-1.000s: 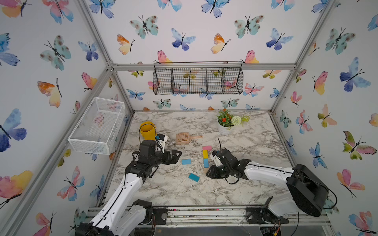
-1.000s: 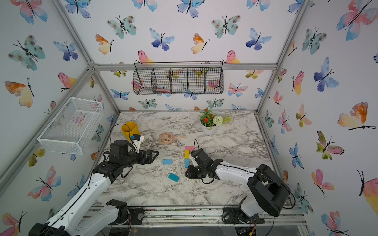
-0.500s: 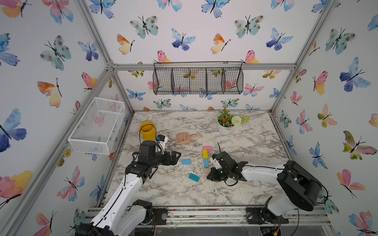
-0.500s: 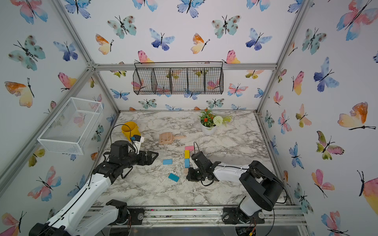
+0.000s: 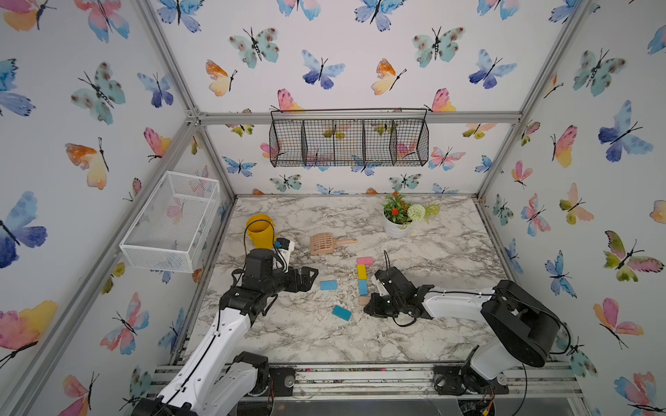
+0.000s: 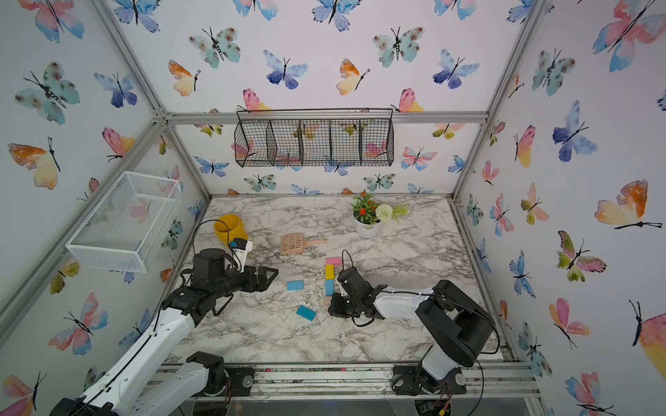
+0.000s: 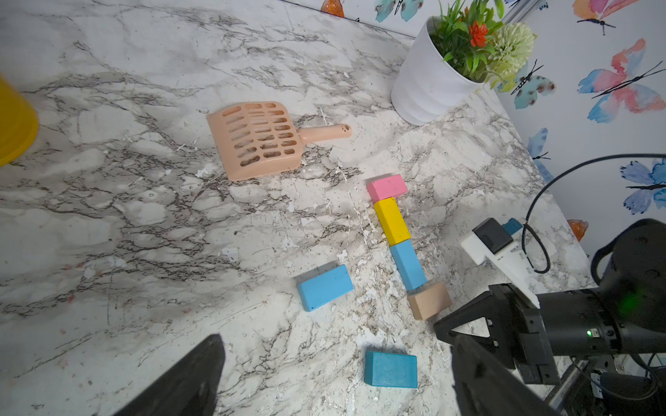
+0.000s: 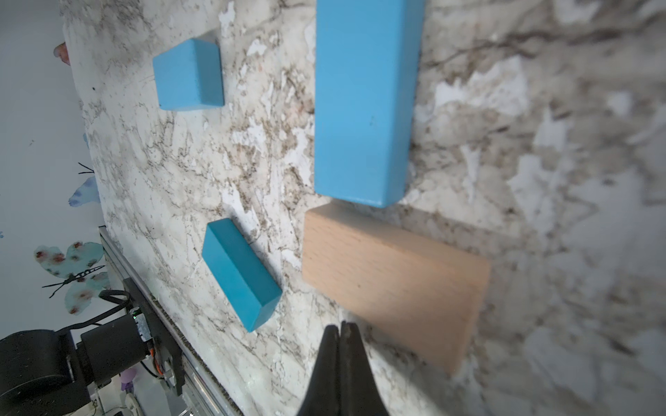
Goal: Assemble the letter c with building blocks
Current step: Assemble the building block at the center of the board.
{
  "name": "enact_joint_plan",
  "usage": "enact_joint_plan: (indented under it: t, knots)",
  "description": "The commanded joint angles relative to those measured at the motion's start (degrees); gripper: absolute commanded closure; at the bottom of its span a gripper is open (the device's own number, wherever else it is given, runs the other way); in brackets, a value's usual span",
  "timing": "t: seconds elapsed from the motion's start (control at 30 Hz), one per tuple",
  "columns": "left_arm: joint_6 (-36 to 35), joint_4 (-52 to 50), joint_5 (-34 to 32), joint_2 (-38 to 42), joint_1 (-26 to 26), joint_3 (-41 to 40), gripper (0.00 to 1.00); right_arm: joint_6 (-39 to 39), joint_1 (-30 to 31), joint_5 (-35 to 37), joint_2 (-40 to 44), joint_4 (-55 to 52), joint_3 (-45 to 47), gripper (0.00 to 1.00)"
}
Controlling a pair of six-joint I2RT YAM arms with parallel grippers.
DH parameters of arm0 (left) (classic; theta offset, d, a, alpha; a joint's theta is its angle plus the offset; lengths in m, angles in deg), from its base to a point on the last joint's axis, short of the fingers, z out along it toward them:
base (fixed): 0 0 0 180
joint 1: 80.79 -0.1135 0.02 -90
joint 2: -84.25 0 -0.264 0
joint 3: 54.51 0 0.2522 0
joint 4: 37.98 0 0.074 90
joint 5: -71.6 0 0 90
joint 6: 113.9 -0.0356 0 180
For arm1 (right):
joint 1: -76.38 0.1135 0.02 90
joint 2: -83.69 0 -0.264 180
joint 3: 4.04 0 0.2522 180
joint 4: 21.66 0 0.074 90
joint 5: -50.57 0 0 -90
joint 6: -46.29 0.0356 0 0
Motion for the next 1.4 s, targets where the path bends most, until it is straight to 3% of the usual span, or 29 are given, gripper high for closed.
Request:
enact_joint_plan:
  t: [0.0,0.47,0.83,1.03,1.17,1.37]
  knots:
    - [-0.75,-0.99,-0.34,0.55,0.14,-0.28,0.01,1.2,-0.51,1.35,-0.86,1.37,0.12,0.97]
    - [-0.76,-0.93,-0.36,0.46,0.23,-0.39,0.02,3.45,-2.87,2.95,0.95,3.09,2.32,0.97]
    - [-0.63,-0.92,-0.63,0.18,0.2,-0.39,0.02,-1.51,-2.46,-2.53,8.18,1.22,4.07,0.95]
    - [-0.54,-0.92,-0.65,0.26,0.23,-0.17,0.02,-9.83,-2.0,-3.67,12.4,-7.53,1.72,0.78]
    - [-0.37,-0.98,-0.93,0.52,0.26,-0.3,0.02,-15.83,-1.61,-5.78,11.0,-11.93,-2.85,0.62]
    - [-0.19,-1.07,-0.98,0.35,0.63,-0.21,0.02,-25.14,0.81,-5.46,6.85,-19.7,-12.19,0.48]
